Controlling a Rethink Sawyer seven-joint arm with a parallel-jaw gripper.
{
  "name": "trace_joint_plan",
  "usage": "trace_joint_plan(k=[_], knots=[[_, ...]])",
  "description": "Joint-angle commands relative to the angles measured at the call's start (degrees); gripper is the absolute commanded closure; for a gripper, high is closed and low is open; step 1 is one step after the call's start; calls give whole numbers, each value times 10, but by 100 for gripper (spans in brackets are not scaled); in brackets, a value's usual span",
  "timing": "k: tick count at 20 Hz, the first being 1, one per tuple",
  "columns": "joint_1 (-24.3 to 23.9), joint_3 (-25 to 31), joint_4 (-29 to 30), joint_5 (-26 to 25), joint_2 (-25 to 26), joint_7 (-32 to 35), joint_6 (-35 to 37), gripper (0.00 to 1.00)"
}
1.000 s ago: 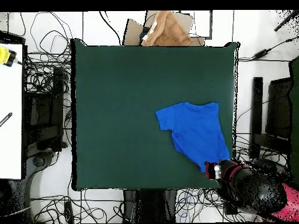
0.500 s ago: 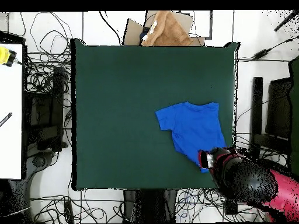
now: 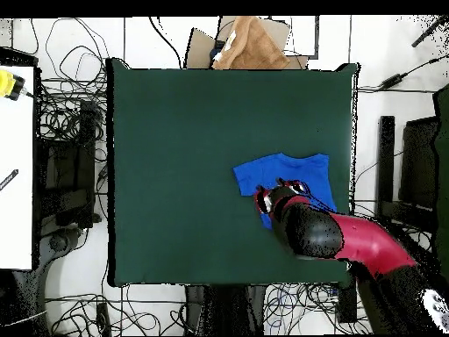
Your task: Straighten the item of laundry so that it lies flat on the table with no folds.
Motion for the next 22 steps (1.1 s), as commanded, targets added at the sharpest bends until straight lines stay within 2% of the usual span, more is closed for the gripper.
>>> trace_joint_plan(k=[1,5,9,14,17,22], knots=[[62,-42,-50,-42,150,82,-82,0],[91,-65,-67,-33,176,96,-103,0],[103,-68,-124,-32,220,68,-85,0],[121,-84,-177,-38,265,62,-101,0],[117,-84,-200,-46,301,62,-124,0],[111,-80,-223,-43,326,66,-116,0]])
